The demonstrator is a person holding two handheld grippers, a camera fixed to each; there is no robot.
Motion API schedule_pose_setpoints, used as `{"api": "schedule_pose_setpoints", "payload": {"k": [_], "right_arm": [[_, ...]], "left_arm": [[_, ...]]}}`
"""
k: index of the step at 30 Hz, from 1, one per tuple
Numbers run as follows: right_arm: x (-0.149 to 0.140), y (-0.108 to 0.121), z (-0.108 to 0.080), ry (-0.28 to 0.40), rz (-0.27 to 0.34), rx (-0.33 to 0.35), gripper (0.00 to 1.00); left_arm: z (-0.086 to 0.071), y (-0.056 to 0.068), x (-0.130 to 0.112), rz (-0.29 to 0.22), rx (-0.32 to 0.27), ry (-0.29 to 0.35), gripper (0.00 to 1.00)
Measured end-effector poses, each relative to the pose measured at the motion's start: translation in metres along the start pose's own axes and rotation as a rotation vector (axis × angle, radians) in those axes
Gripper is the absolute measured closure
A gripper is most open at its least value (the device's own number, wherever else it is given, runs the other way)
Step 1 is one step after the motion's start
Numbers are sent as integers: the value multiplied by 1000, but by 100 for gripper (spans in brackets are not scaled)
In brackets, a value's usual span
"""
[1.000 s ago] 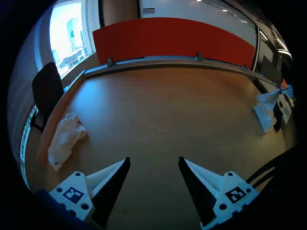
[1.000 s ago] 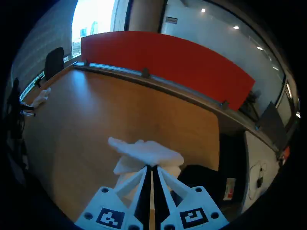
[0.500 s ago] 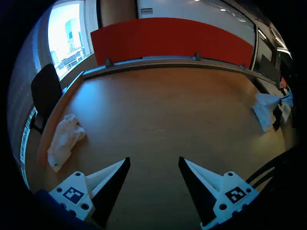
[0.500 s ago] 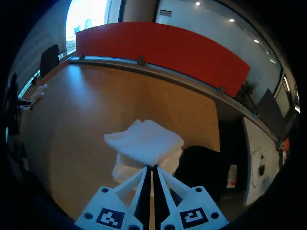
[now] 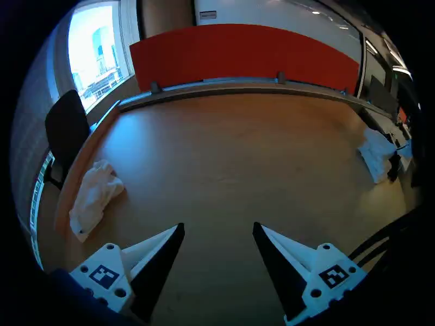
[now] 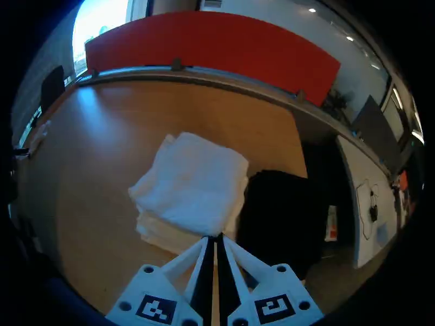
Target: Fold towel
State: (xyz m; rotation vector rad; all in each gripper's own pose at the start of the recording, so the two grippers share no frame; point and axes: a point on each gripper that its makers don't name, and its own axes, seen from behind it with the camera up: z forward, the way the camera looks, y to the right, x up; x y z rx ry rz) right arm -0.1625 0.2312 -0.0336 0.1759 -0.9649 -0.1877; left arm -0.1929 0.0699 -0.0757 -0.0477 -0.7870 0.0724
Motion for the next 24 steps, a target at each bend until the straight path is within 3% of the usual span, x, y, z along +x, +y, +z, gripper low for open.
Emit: {"api": "schedule_pose_setpoints", "payload": {"k": [15,24], "right_arm": [[-34,7,36,-73,70,-28,95],[-41,12,46,-90,116,-45,95]], "left_arm": [[-3,-1,-5,6,6,-6,7],[-5,-2,-6,10,13,-7,7]]}}
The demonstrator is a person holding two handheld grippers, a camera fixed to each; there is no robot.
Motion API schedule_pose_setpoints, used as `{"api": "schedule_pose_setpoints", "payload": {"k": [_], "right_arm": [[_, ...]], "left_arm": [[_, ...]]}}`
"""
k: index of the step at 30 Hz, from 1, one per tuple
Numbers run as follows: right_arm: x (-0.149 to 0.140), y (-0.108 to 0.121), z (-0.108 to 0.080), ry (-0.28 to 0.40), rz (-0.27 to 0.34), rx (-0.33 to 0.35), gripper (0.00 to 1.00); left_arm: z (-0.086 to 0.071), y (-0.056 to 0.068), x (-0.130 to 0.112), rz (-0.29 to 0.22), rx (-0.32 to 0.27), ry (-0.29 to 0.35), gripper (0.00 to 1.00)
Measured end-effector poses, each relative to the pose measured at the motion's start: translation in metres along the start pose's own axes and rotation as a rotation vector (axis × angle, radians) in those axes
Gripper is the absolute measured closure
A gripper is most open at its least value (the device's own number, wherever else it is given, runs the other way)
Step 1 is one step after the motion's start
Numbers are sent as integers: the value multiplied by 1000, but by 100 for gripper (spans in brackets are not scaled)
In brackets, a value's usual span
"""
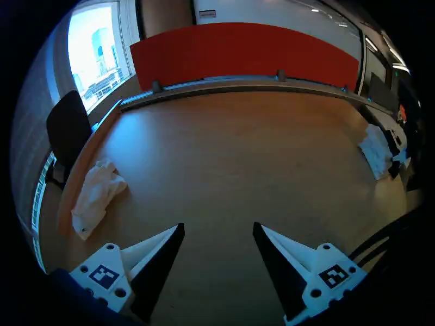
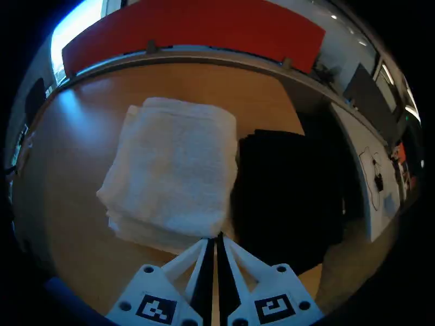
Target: Fold towel
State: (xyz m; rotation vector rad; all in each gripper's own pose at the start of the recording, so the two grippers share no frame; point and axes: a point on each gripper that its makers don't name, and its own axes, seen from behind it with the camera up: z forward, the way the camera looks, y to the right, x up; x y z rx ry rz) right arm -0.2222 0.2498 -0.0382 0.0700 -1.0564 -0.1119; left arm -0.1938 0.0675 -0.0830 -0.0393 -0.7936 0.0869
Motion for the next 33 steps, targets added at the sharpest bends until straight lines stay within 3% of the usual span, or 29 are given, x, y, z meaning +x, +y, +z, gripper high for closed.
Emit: {"api": "schedule_pose_setpoints", "payload": {"k": [9,22,26,31,33], "right_arm": [[-2,0,3,-7,0,-9,95],[5,-1,-9,28,-13,-18,95],[5,1,-12,33,-11,-27,85],[5,5,-16,40,-17,-47,54],[4,6,-18,41,-21,-53,47]], "left_arm": [[0,-1,-1,-3,3,-2,7],[2,1,2,-4,-3,3,7],[1,2,3,-1,-5,4,7],[1,2,3,0,-8,7,7],[1,2,3,-1,-9,7,7]]}}
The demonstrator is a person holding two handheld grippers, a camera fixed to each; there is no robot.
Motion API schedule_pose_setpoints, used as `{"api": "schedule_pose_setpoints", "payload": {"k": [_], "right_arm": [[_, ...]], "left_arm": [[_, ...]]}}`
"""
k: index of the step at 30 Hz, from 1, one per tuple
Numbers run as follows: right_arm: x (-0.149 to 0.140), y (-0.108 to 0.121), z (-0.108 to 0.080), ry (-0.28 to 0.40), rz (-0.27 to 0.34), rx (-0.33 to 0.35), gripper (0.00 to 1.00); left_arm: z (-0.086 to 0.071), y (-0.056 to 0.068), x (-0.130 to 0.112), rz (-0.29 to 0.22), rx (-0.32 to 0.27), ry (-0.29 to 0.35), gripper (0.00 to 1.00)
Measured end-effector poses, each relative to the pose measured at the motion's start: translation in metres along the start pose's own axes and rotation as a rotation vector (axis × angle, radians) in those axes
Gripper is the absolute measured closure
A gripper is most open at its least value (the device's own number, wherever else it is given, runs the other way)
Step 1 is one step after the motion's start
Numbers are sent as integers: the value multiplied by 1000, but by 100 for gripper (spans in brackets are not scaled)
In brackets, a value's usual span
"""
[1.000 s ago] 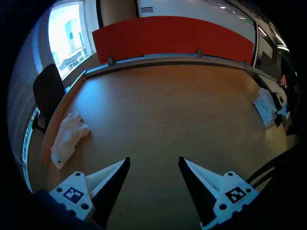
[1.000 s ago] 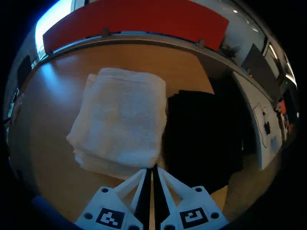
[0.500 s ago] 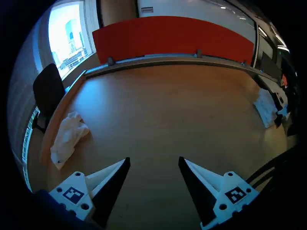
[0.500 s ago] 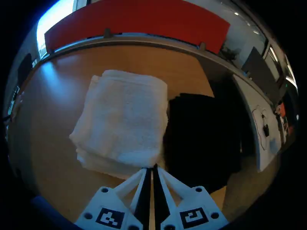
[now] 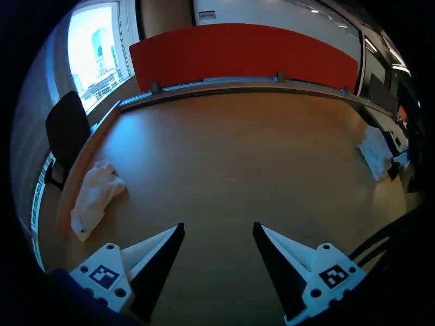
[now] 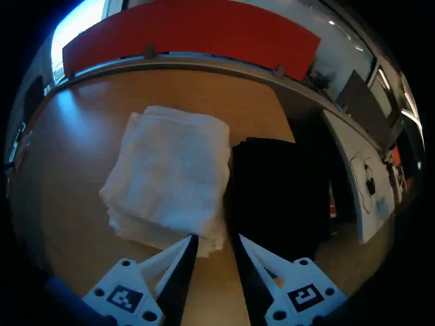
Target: Fold towel
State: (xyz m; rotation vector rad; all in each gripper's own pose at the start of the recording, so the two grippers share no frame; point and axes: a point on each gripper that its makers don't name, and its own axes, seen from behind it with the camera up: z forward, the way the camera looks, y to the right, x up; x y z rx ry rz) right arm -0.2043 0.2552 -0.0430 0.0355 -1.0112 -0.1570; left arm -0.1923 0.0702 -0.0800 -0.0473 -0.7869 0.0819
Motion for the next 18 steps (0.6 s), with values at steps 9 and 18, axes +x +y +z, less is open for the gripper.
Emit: {"api": "schedule_pose_setpoints", "payload": {"k": [9,18], "right_arm": [[-2,-6,-7,8,-11,4,31],[2,-13,-15,32,-12,6,22]], "left_arm": [[0,1,1,3,-6,7,7],[-2,0,3,4,-11,17,7]]}}
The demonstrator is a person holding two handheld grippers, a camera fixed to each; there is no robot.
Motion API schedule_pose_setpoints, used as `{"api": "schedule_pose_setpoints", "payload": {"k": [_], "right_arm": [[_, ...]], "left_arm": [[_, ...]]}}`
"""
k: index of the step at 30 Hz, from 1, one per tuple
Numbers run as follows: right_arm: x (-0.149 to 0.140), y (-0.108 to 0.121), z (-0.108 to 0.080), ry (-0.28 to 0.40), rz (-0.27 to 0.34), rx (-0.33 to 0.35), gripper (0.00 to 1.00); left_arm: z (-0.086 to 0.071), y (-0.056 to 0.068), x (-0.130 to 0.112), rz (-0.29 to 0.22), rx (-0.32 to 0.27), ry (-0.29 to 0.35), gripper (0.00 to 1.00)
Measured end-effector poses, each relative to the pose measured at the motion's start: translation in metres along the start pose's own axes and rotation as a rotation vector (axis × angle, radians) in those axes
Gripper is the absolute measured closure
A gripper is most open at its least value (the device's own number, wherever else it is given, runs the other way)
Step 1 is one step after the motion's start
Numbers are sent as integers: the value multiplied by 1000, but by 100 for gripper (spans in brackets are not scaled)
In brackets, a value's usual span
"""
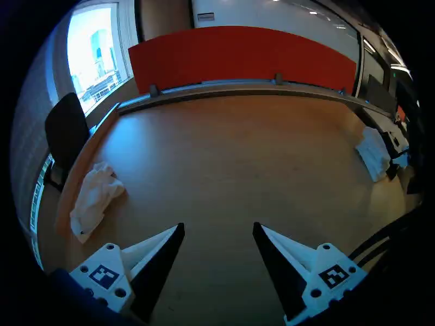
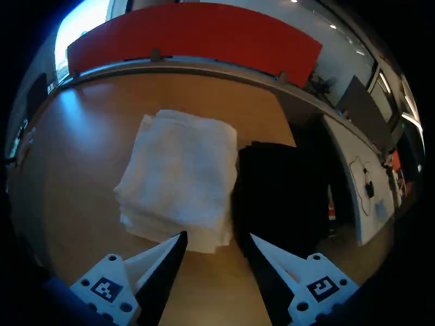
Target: Fold towel
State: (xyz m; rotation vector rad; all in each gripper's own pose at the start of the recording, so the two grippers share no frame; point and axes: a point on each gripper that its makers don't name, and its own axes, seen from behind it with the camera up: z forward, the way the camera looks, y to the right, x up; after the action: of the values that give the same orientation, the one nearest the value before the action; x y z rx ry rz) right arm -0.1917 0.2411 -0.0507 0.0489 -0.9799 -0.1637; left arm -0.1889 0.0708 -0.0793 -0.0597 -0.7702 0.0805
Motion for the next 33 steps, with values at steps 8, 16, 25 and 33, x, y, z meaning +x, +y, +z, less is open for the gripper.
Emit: {"api": "schedule_pose_setpoints", "payload": {"k": [8,16,25,33], "right_arm": [[17,-12,-15,80,35,5,22],[48,-20,-36,224,96,-15,22],[93,-22,-68,453,197,-45,22],[108,-27,-83,557,215,-72,22]], "left_arm": [[-1,-1,3,-8,-6,11,7],[-2,-2,11,-2,-9,31,7],[-4,-2,20,-1,-12,53,7],[-5,0,23,-10,-16,69,7]]}}
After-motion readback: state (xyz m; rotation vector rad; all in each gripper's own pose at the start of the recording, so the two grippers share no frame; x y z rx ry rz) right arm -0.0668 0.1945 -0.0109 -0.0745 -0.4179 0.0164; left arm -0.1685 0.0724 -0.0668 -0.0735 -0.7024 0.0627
